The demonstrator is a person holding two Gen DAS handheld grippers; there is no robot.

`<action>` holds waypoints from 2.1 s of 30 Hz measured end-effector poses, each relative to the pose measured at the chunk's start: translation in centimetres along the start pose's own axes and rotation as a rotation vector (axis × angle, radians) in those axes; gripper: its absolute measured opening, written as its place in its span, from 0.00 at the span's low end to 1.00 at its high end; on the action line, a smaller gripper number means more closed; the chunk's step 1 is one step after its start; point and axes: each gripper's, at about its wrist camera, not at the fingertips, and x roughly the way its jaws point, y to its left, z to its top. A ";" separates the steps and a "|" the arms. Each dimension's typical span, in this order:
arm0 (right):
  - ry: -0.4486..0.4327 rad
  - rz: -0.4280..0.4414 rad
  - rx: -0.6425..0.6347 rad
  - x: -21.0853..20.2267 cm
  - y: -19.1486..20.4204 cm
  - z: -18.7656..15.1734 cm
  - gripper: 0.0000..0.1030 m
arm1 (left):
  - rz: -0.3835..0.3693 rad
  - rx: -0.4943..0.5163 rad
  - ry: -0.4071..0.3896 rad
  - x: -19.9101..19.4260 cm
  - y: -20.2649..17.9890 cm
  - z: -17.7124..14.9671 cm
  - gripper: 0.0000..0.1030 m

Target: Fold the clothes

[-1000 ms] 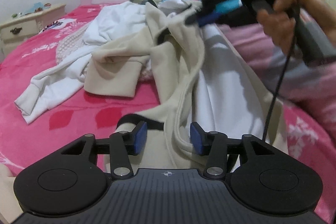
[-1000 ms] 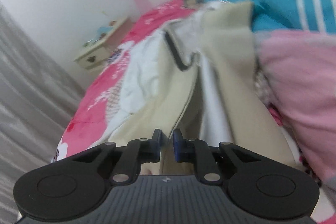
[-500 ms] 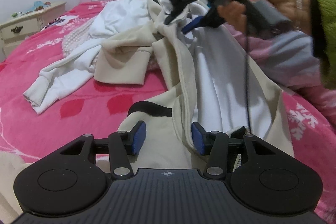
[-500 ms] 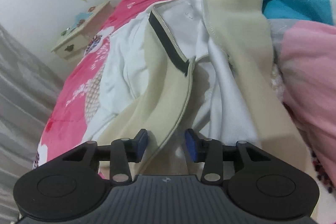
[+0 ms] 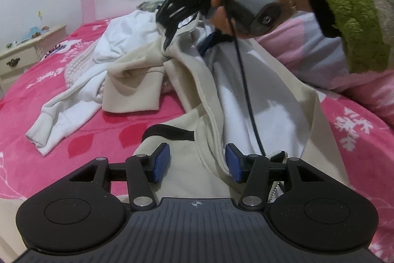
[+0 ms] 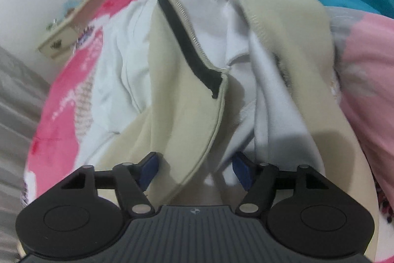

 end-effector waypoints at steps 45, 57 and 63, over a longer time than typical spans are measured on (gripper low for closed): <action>-1.141 1.055 -0.091 -54.6 -3.0 -32.9 0.11 | 0.442 -0.073 -1.141 -47.0 -2.8 10.1 0.03; -1.094 0.778 -0.128 -49.0 -3.0 -34.2 0.11 | 0.560 -0.090 -0.944 -40.5 -3.4 7.5 0.03; -0.961 0.616 -0.057 -39.6 -3.4 -29.1 0.11 | 0.584 -0.092 -0.767 -31.5 0.0 7.4 0.03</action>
